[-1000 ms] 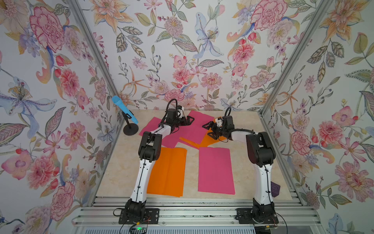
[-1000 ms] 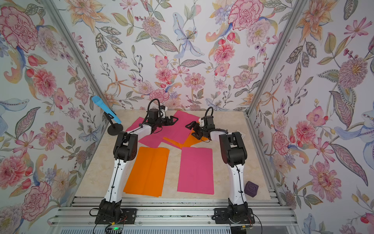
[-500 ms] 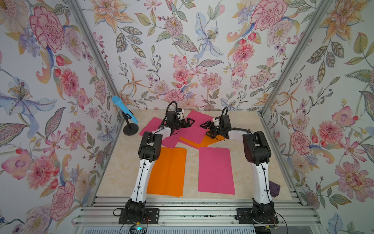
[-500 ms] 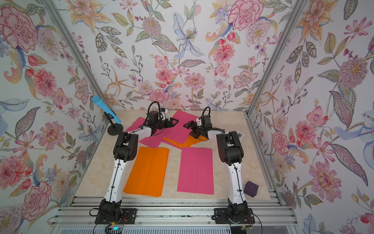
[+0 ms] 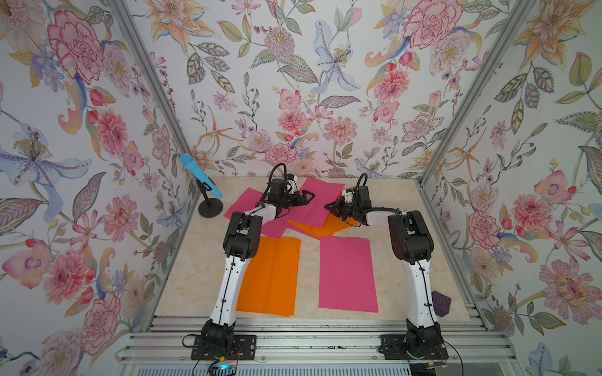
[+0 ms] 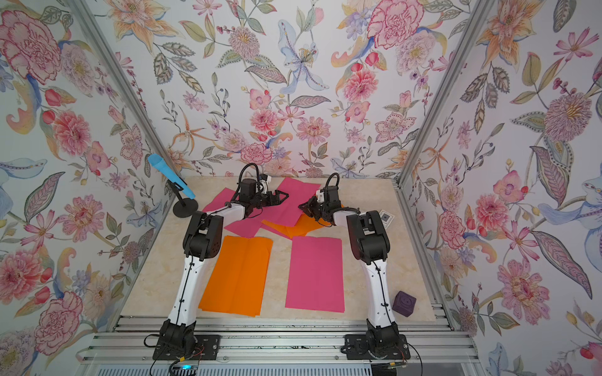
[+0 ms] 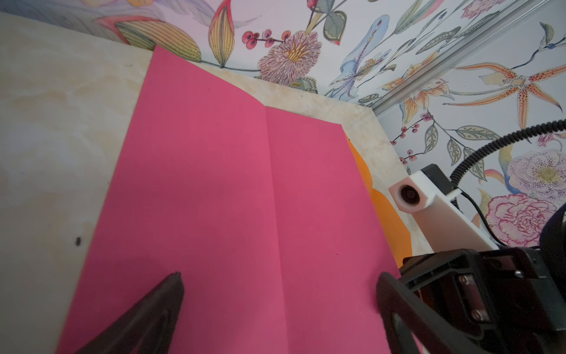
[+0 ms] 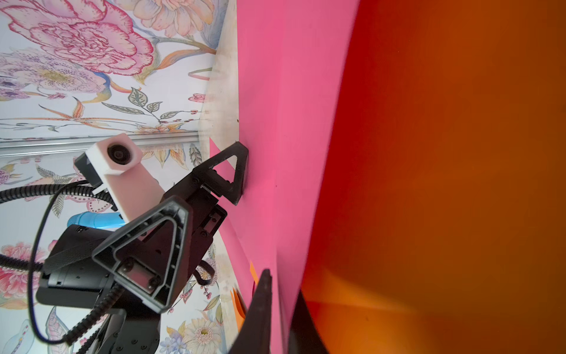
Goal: Sort the scattered colored papers by color
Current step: Pick up the colored paper, then place the colored paper.
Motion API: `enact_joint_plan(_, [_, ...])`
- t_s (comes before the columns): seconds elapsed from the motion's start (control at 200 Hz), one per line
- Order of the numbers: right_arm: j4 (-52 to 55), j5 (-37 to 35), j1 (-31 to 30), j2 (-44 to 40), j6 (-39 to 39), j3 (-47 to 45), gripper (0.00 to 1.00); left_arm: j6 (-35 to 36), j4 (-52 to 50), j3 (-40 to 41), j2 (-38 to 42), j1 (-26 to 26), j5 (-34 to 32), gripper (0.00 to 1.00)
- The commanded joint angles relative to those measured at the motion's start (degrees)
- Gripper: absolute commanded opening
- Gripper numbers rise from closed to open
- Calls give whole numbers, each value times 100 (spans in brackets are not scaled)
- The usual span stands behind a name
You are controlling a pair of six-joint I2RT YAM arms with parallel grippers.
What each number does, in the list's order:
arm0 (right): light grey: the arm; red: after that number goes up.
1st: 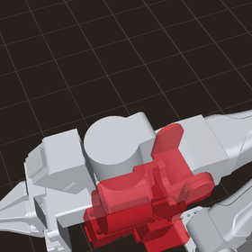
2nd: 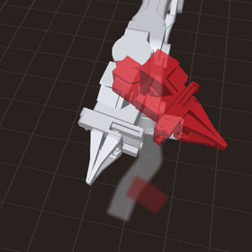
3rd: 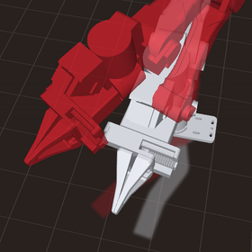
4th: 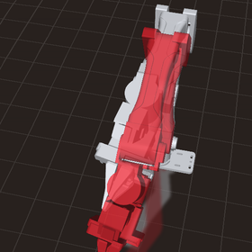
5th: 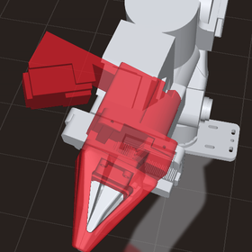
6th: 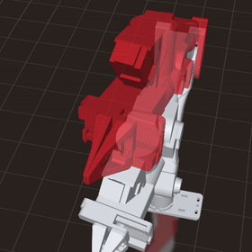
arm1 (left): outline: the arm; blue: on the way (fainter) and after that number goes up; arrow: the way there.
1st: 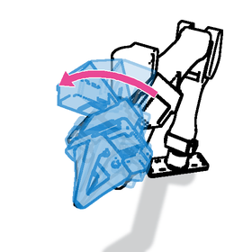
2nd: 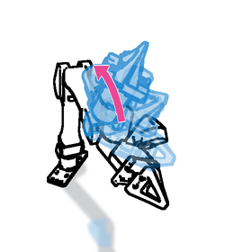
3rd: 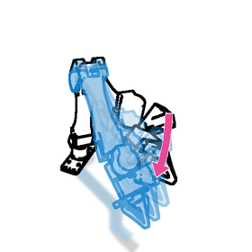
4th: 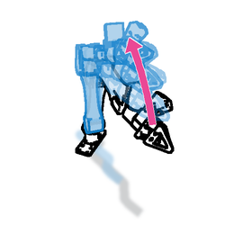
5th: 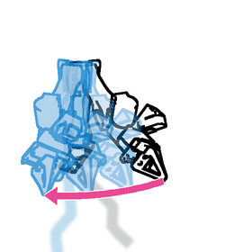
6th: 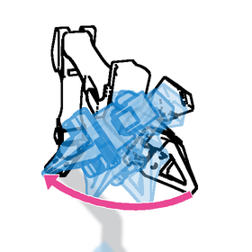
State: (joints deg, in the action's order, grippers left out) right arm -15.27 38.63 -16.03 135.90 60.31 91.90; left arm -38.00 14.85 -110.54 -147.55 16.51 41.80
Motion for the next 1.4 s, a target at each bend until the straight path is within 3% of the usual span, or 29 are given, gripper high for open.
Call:
enact_joint_plan(0.0, [619, 96, 40, 37, -386, 466, 12, 144, -180, 76, 601, -16, 33, 100])
enact_joint_plan(0.195, [1572, 136, 100, -51, -872, 1047, 0, 117, -194, 346, 1092, -122, -105, 100])
enact_joint_plan(0.45, [2852, 179, 121, -478, -1595, 1547, 0, 82, 43, 1277, 1831, -130, -487, 100])
enact_joint_plan(0.646, [3762, 263, 67, -1300, -2291, 1480, 0, -105, 437, 2005, 2222, -132, -506, 100])
enact_joint_plan(0.946, [3771, 424, -215, -3339, -2487, -207, 0, -444, 1107, 2922, 2686, -122, -410, 100])
enact_joint_plan(1.171, [3728, 51, -444, -5237, -2484, -2342, 0, -489, 1292, 3520, 3101, -113, -402, 100])
enact_joint_plan(1.396, [3592, -112, -118, -6599, -2378, -4527, 0, -489, 1313, 3833, 3383, -32, -465, 100])
